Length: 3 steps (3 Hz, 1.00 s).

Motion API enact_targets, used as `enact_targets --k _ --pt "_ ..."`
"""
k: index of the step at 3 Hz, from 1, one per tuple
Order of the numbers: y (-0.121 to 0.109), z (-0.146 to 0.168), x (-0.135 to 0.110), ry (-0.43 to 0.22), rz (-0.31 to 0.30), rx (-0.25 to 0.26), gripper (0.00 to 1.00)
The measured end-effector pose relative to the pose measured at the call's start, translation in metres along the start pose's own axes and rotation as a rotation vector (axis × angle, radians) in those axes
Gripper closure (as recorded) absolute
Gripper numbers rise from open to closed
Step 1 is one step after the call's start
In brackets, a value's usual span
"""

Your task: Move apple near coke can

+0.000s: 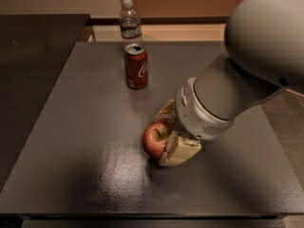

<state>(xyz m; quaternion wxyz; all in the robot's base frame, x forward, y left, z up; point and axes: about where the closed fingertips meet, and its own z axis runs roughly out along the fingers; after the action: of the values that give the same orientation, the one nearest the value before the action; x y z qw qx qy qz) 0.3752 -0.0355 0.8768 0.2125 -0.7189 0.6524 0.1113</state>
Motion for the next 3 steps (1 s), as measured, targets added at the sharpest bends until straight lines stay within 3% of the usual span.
enact_targets --k 1,2,3 --pt "-0.04 -0.02 0.002 0.024 0.079 0.065 1.0" --pt "-0.082 -0.035 0.002 0.021 0.145 0.131 1.0" --pt "-0.114 -0.035 0.005 -0.003 0.2 0.165 1.0"
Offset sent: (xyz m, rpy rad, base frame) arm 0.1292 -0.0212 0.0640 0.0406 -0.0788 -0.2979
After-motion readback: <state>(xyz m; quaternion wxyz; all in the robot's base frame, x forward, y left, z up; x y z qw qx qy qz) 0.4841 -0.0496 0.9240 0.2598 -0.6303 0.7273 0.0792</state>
